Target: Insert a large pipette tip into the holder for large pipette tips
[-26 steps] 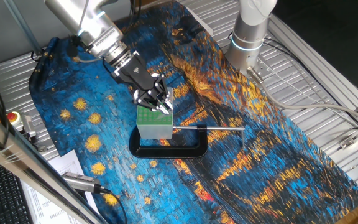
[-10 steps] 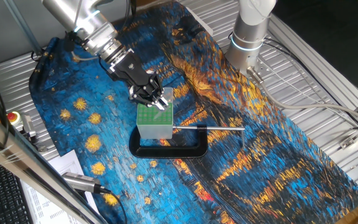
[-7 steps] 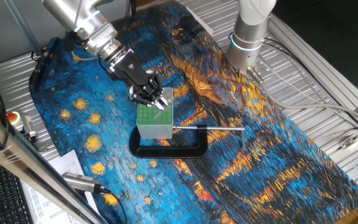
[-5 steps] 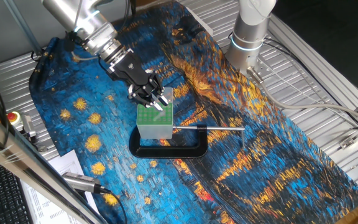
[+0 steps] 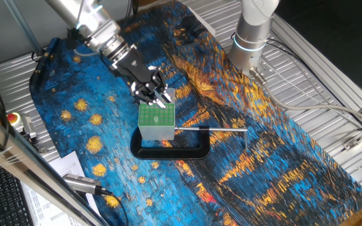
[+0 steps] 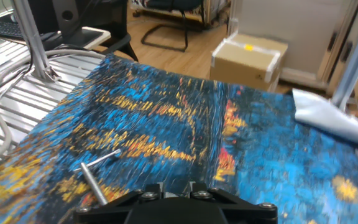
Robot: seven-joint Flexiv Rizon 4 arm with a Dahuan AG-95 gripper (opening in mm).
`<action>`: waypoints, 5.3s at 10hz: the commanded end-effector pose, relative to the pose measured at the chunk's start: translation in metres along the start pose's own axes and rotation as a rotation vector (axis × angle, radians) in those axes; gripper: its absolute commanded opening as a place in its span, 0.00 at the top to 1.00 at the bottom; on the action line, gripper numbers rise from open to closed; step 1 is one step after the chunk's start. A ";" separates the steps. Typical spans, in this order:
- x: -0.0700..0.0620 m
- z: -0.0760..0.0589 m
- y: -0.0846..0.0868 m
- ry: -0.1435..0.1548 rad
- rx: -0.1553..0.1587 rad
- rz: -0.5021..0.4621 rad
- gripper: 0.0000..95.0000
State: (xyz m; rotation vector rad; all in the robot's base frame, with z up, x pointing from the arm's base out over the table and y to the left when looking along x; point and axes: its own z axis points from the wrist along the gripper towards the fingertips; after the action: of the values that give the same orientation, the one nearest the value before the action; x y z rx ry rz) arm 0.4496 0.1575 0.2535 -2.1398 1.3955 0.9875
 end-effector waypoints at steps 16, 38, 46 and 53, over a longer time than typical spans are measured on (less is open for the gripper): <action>-0.011 -0.006 0.008 0.551 0.645 1.643 1.00; -0.012 0.020 -0.035 0.570 0.705 1.776 0.80; 0.029 -0.006 0.000 0.577 0.693 1.719 0.80; 0.033 -0.010 0.003 0.574 0.671 1.742 0.80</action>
State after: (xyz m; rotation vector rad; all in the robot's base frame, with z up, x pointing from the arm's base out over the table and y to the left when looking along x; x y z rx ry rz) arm 0.4589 0.1290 0.2355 -0.3167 3.2301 0.0640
